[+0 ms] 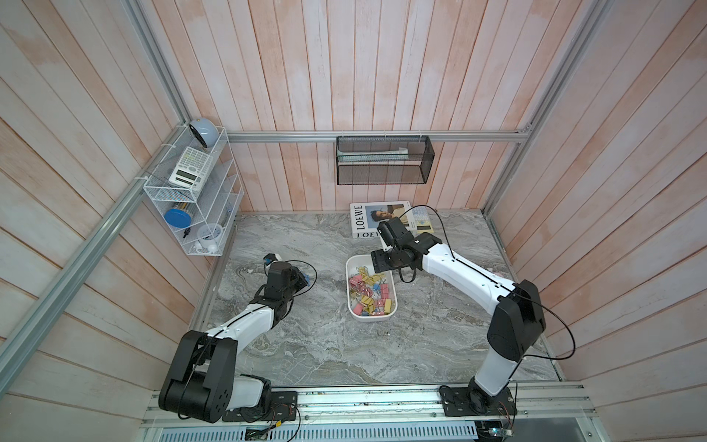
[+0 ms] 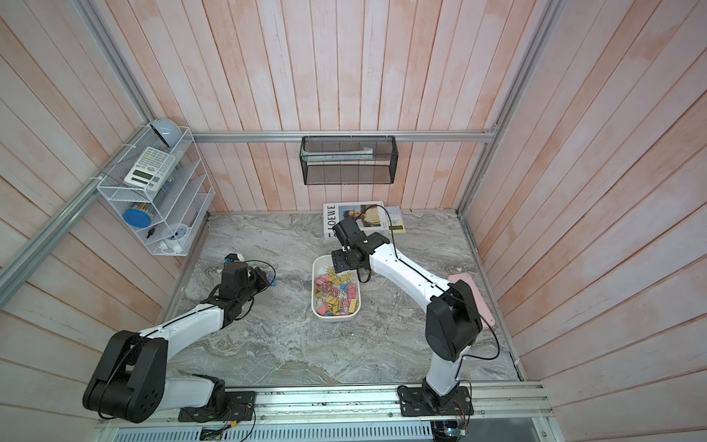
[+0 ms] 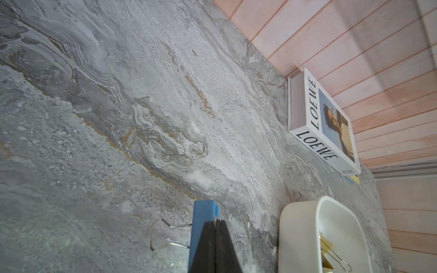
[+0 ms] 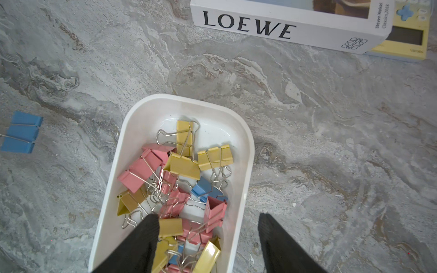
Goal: Take out the binder clips from the storage box
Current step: Place the binder clip at the center of the board, then pick up the binder clip from the storage box.
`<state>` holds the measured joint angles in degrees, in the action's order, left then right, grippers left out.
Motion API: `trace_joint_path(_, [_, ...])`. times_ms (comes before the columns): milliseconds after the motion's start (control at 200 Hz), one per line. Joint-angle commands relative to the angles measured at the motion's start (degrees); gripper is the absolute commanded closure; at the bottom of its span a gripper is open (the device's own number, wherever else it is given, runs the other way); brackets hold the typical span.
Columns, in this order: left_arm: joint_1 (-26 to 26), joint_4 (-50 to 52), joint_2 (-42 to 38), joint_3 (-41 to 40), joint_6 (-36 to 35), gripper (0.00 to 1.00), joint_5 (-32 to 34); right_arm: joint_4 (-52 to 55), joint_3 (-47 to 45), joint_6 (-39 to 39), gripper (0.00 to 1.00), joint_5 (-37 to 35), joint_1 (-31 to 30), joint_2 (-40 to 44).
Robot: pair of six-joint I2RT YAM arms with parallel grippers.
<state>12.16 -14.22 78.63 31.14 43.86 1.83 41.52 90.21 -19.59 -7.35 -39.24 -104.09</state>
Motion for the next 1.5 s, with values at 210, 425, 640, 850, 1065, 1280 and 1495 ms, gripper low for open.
trace_joint_path(210, [-3.65, -13.11, 3.19, -4.41, 1.27, 0.92, -4.05, 10.70, 14.09, 1.97, 0.47, 1.51, -3.56, -14.34])
trace_joint_path(425, [-5.69, -13.33, 1.44, -6.80, 3.35, 0.59, -7.12, 21.34, 27.27, 3.34, 0.55, 2.03, -4.24, -24.77])
trace_joint_path(640, [-6.19, -2.30, -4.16, -3.41, 3.17, 0.40, -10.40, 25.08, 34.21, 3.59, 0.60, 0.30, -4.84, -30.27])
trace_joint_path(850, [-6.21, 5.72, -9.59, -0.73, 3.98, 0.14, -10.18, 26.86, 39.89, 3.56, 0.59, -0.36, -5.32, -34.50])
trace_joint_path(1065, [-6.19, 9.81, -14.00, 0.09, 3.64, 0.13, -9.77, 28.57, 46.31, 3.08, 0.65, -3.07, -5.32, -39.05])
trace_joint_path(1280, [-6.16, 12.46, -15.85, 0.59, 3.36, 0.13, -9.65, 29.97, 50.49, 2.52, 0.84, -4.57, -5.32, -41.02])
trace_joint_path(1495, [-6.18, 13.32, -16.58, 0.86, 2.40, 0.13, -9.91, 30.62, 49.23, 1.95, 1.00, -7.26, -5.51, -37.57])
